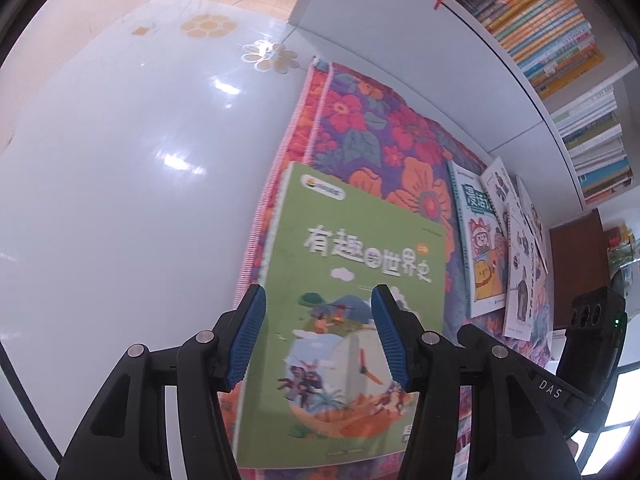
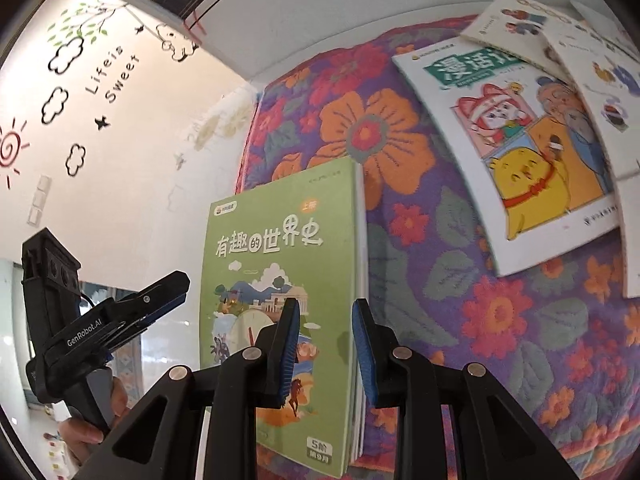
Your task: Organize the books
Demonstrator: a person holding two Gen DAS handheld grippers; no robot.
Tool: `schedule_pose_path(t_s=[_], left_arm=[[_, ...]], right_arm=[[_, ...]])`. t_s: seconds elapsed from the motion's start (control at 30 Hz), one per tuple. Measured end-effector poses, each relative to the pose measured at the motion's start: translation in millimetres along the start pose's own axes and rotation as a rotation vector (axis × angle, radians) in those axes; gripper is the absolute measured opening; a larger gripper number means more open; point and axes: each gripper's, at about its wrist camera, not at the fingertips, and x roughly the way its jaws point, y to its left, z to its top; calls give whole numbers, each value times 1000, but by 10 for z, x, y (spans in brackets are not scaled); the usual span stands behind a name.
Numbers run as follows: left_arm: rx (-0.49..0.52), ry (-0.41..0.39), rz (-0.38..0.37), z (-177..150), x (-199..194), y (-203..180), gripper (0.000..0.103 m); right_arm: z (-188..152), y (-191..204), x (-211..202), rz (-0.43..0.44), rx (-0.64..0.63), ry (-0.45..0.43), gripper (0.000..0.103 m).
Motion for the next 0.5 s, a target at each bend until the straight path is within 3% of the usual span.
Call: schedule_pose_path(t_s=[0.33, 0.5], left_arm=[[67, 13, -9, -158, 148, -664, 51], [118, 23, -34, -270, 330, -1251, 51]], right_arm=[[0, -614, -474, 12, 78, -60, 26], [41, -1054, -832, -13, 110, -95, 27]])
